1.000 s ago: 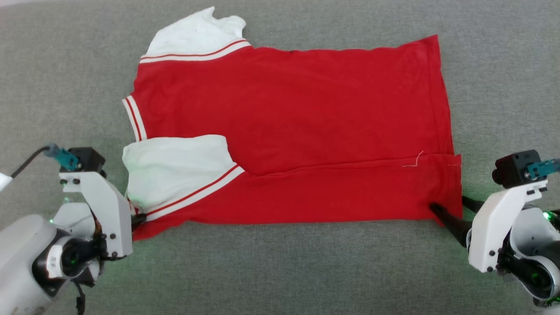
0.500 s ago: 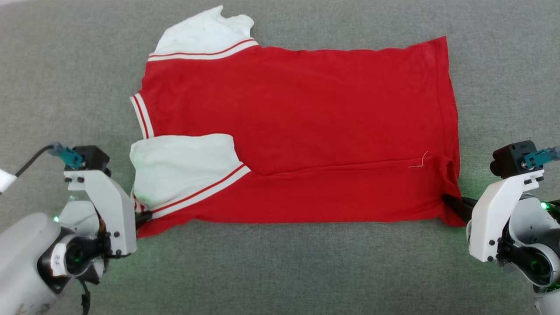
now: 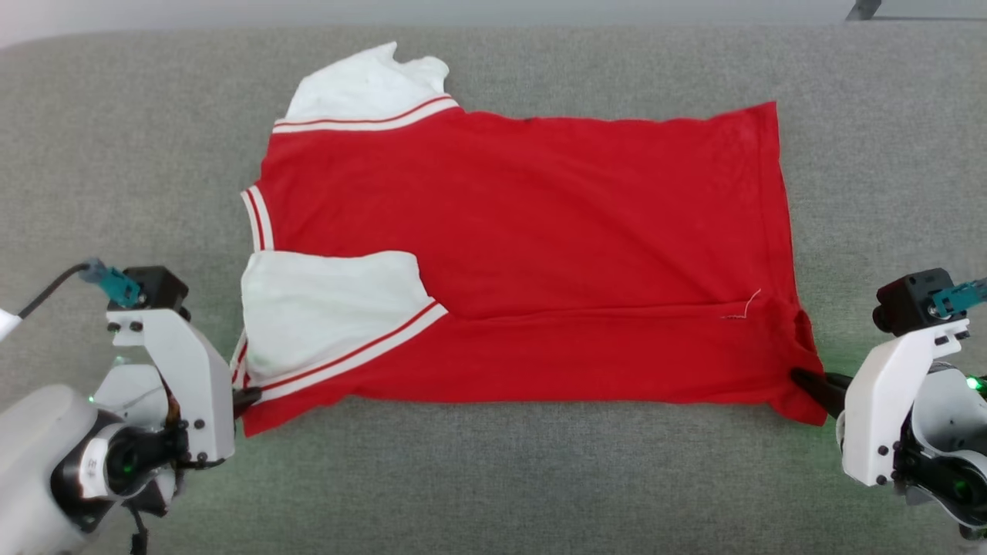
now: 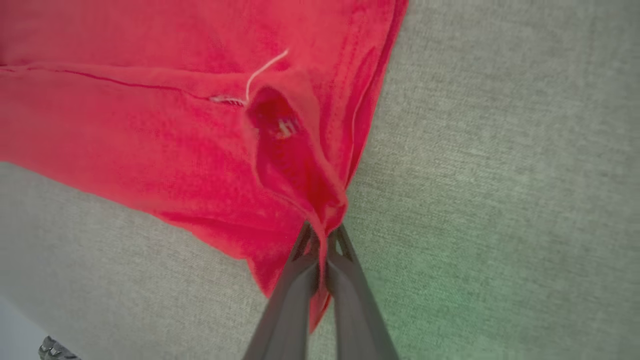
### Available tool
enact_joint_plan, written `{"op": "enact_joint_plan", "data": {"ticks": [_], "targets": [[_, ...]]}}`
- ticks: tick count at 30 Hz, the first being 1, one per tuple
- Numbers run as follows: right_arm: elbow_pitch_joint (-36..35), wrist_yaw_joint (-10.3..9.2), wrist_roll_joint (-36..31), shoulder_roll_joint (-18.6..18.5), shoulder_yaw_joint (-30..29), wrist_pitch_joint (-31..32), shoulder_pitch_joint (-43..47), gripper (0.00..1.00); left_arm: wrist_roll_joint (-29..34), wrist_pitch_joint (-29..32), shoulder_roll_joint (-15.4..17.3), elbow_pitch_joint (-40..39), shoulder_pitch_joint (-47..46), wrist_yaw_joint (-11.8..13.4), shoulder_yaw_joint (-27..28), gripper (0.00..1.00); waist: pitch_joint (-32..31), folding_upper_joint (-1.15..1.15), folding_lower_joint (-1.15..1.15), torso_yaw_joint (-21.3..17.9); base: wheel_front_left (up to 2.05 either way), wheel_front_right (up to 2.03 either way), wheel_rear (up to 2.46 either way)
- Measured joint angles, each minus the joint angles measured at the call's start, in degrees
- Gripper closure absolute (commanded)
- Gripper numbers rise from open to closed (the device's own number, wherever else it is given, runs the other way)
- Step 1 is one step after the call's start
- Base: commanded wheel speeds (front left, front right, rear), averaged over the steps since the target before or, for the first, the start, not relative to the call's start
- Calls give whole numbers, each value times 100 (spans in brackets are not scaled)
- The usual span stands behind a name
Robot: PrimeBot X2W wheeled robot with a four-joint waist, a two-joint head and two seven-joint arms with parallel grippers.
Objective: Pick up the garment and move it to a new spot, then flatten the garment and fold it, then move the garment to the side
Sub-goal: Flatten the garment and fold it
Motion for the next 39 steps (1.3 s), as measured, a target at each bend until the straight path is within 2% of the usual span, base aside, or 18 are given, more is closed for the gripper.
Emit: {"op": "enact_joint_plan", "data": {"ticks": [14, 18, 27, 28, 29, 30, 32, 33, 34, 39], "targets": [[-619, 0, 175, -194, -131, 375, 667, 100, -157, 153, 517, -853, 446, 512, 1, 100, -275, 0, 0, -7, 0, 0, 0], [-744, 0, 174, -158, -203, 455, 829, 100, -220, 174, 568, -980, 579, 610, -32, 100, -286, 0, 0, -22, 0, 0, 0], [-754, -1, 164, -25, -203, 469, 917, 100, -325, 140, 489, -909, 775, 630, -83, 100, -305, 0, 0, -82, 0, 0, 0], [-748, -1, 154, -31, -192, 446, 917, 100, -330, 121, 475, -892, 793, 630, -81, 91, -312, 0, 0, -84, 0, 0, 0], [-751, -1, 153, -35, -176, 396, 919, 75, -339, 112, 469, -877, 806, 630, -81, 78, -321, 0, 0, -85, 0, 0, 0], [-754, -1, 153, -44, -155, 357, 921, 67, -347, 107, 469, -867, 813, 630, -81, 65, -331, 0, 0, -88, 0, 0, 0], [-772, -1, 153, -84, -110, 279, 960, 51, -347, 75, 474, -856, 832, 630, -74, 18, -352, 0, 0, -90, 0, 0, 0], [-773, -1, 158, -93, -111, 218, 982, 2, -360, 78, 481, -858, 838, 630, -71, 14, -363, 0, 0, -86, 0, 0, 0], [-775, -1, 164, -97, -116, 172, 994, 0, -371, 85, 498, -865, 842, 630, -65, 0, -374, 0, 0, -81, 0, 0, 0], [-820, -1, 112, -84, -252, -8, 1063, 0, -367, 12, 616, -928, 841, 630, 21, 0, -435, 0, 0, -64, 0, 0, 0]]}}
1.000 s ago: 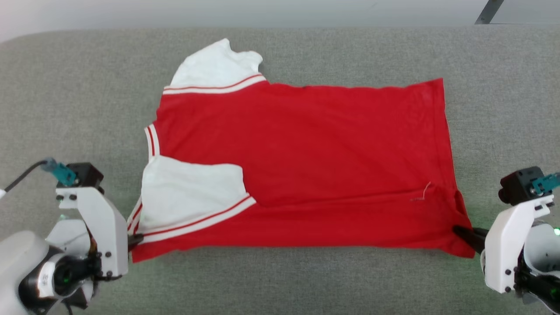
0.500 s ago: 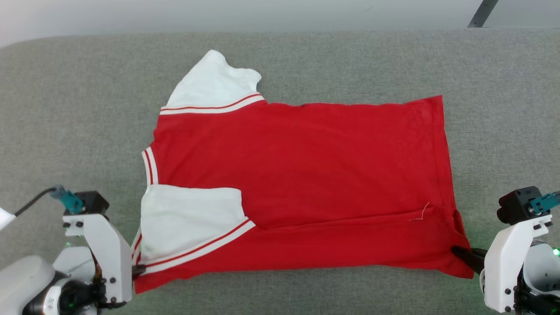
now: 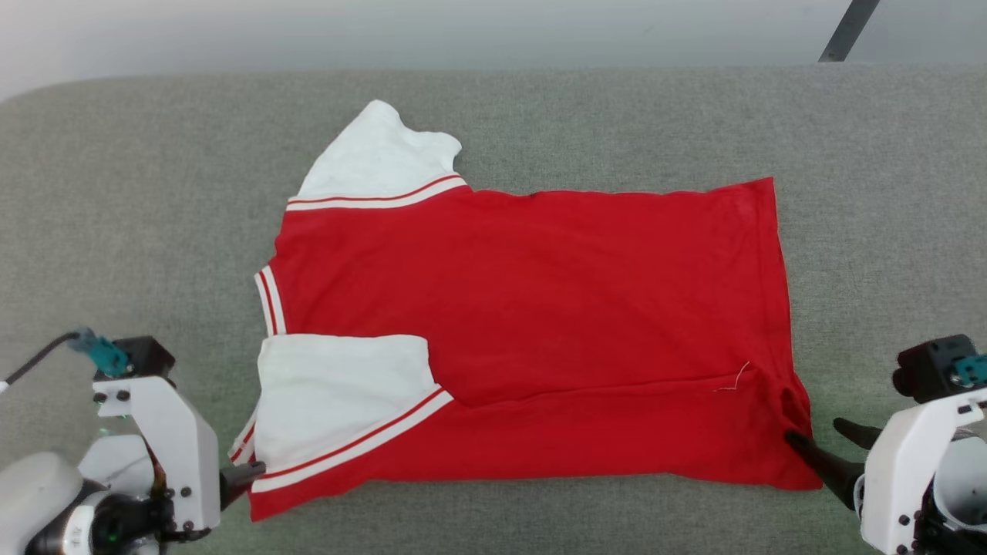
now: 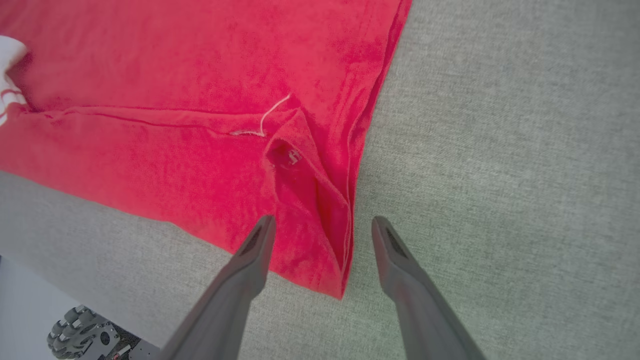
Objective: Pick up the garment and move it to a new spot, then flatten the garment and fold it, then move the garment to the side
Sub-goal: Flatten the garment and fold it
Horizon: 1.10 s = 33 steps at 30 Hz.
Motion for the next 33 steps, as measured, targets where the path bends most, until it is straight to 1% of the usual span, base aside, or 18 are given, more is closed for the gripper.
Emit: {"op": "enact_joint_plan", "data": {"ticks": [4, 8, 11, 14, 18, 22, 25, 29, 31, 33], "targets": [[-123, 0, -110, 108, -171, -192, 64, 0, 41, -57, 116, -119, -44, -27, 94, 0, -53, 0, 0, -2, 0, 0, 0], [-282, 0, -229, 240, -296, -444, 110, 0, 189, -131, 190, -212, -257, -126, 204, 0, -89, 0, 0, -35, 0, 0, 0], [-430, 0, -349, 352, -393, -835, 94, 0, 390, -233, 208, -213, -527, -245, 292, 0, -89, 0, 0, -84, 0, 0, 0], [-548, 0, -504, 430, -425, -1372, -1, 0, 670, -359, 197, -140, -841, -408, 363, 0, -65, 0, 0, -154, 0, 0, 0], [-667, 0, -790, 454, -391, -2283, -236, 0, 990, -472, 73, 141, -1281, -634, 425, 0, 7, 0, 0, -270, 0, 0, 0], [-765, 0, -1122, 468, -347, -3282, -483, 0, 1226, -481, -127, 523, -1759, -834, 450, 0, 133, 0, 0, -390, 0, 0, 0], [-825, 0, -1351, 469, -294, -3931, -638, 0, 1413, -480, -297, 824, -2157, -1031, 465, 0, 263, 0, 0, -481, 0, 0, 0], [-848, 0, -1482, 479, -244, -4540, -792, 0, 1664, -515, -515, 1302, -2730, -1306, 490, 0, 490, 0, 0, -604, 0, 0, 0], [-858, 0, -1490, 510, -223, -4713, -843, 0, 1812, -503, -593, 1566, -3014, -1479, 470, 0, 623, 0, 0, -667, 0, 0, 0], [-875, 0, -1497, 520, -182, -4843, -893, 0, 1889, -469, -668, 1846, -3293, -1597, 472, 0, 764, 0, 0, -730, 0, 0, 0]]}}
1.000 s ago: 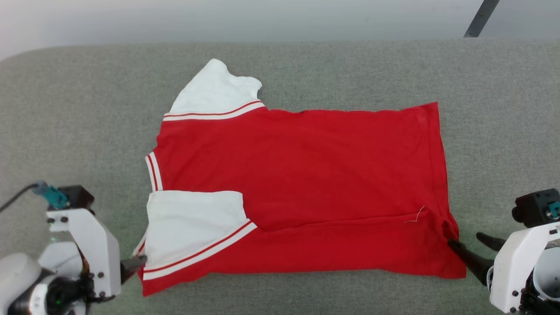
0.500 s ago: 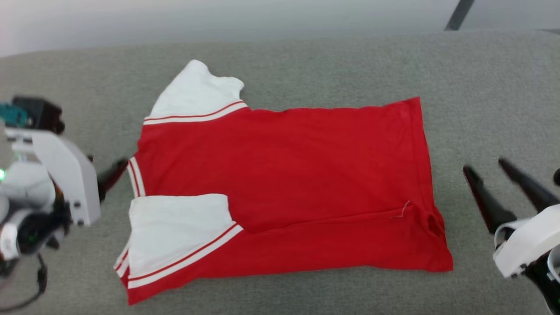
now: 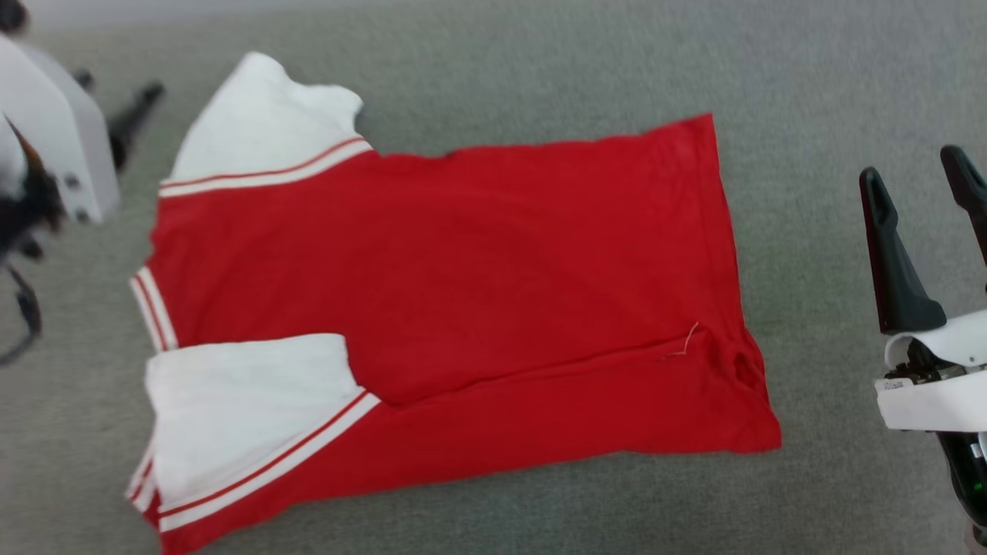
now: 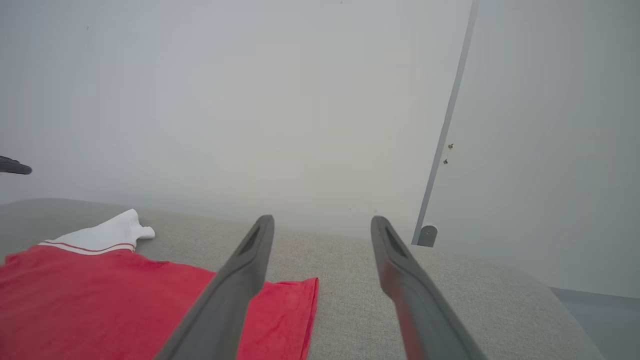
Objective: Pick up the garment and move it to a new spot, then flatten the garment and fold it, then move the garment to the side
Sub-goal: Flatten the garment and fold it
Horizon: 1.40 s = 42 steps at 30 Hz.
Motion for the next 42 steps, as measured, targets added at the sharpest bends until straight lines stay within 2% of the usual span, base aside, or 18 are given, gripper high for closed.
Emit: {"op": "enact_joint_plan", "data": {"ticks": [7, 12, 20, 29, 30, 31, 32, 33, 38, 42], "targets": [[16, 0, 9, 94, 115, -240, -142, 0, 293, 383, -300, 838, -1057, -469, -86, 0, 559, 0, 0, -221, 0, 0, 0], [78, 0, 48, 181, 182, -341, -195, 0, 385, 706, -536, 1367, -1587, -692, -183, 0, 943, 0, 0, -364, 0, 0, 0], [187, 0, 132, 237, 282, -413, -265, 0, 520, 1132, -789, 2145, -1957, -839, -405, 0, 1355, 0, 0, -538, 0, 0, 0], [235, 0, 204, 268, 301, -379, -336, 0, 468, 1512, -1028, 2731, -2208, -839, -475, 0, 1466, 0, 0, -609, 0, 0, 0], [242, 0, 216, 274, 300, -358, -347, 0, 456, 1541, -1061, 2781, -2227, -839, -480, 11, 1467, 0, 0, -610, 0, 0, 0], [245, 0, 236, 282, 298, -331, -355, 0, 425, 1571, -1096, 2830, -2237, -826, -477, 26, 1467, 0, 0, -610, 0, 0, 0], [246, 0, 248, 287, 299, -321, -355, 0, 420, 1608, -1128, 2882, -2240, -797, -480, 56, 1466, 0, 0, -611, 0, 0, 0], [249, 0, 260, 296, 296, -285, -356, 0, 402, 1672, -1160, 2945, -2247, -764, -478, 100, 1463, 0, 0, -612, 0, 0, 0], [237, 0, 513, 344, 343, 149, -366, 0, 250, 1757, -1269, 3117, -2265, -688, -414, 100, 1437, 0, 0, -598, 0, 0, 0], [185, 0, 690, 328, 342, 833, -588, 0, 216, 1752, -1335, 3177, -2259, -664, -411, 100, 1382, 0, 0, -551, 0, 0, 0]]}}
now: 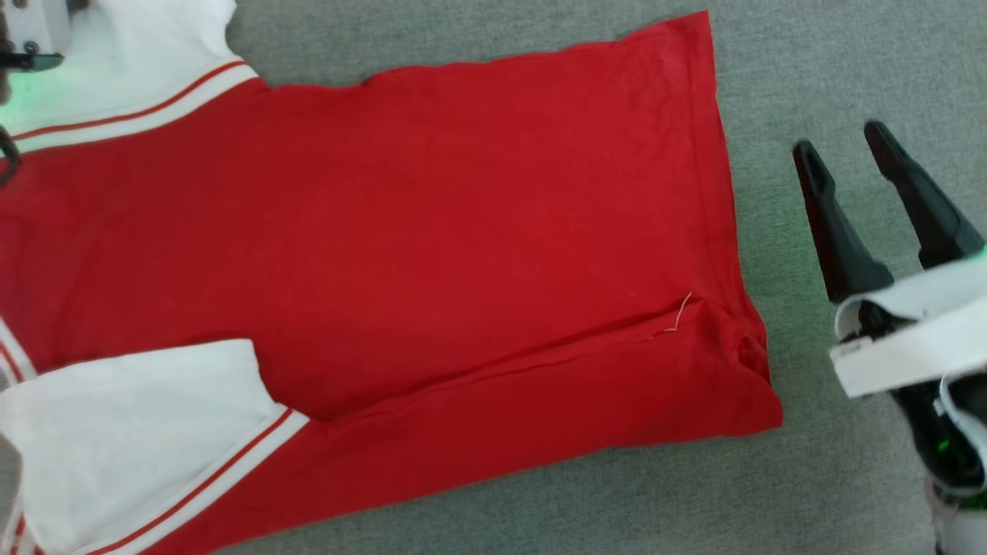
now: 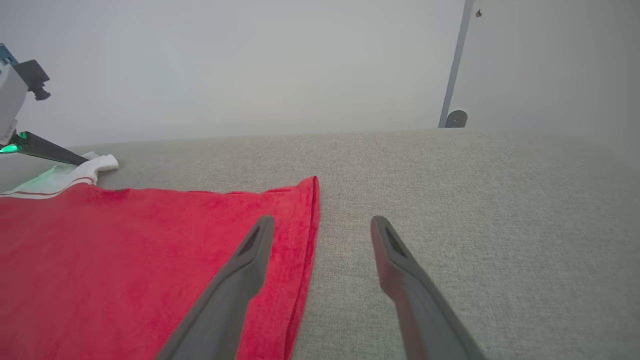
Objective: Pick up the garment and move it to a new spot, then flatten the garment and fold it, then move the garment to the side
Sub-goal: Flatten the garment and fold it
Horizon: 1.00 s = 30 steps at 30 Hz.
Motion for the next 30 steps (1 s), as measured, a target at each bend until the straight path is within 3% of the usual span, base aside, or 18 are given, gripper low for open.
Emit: {"op": "enact_joint_plan", "data": {"ticks": [5, 11, 25, 27, 28, 30], "targets": [[192, 0, 54, -64, -31, 1204, -621, 0, -51, -89, -148, 99, 43, -53, 5, 100, -78, 0, 0, 115, 0, 0, 0], [957, 0, -141, -76, 15, 2402, -1513, 0, -103, -257, -450, 235, 98, -141, -10, 100, -146, 0, 0, 352, 0, 0, 0], [3197, -1, -167, -42, 711, 3612, -3170, 0, -141, -532, -766, 751, 46, -436, -24, 100, -216, 0, 1, 639, 0, 0, 0], [3453, -1, -118, -77, 860, 3750, -3371, 79, -141, -568, -784, 812, 25, -477, -24, 100, -215, 0, 0, 632, 0, 0, 0], [3549, -1, -25, -82, 926, 3810, -3464, 100, -141, -600, -794, 838, 9, -490, -24, 100, -214, 0, 0, 629, 0, 0, 0], [3721, -1, 55, -143, 1058, 3840, -3629, 100, -141, -670, -822, 882, -11, -538, -24, 100, -211, 0, 0, 629, 0, 0, 0]]}}
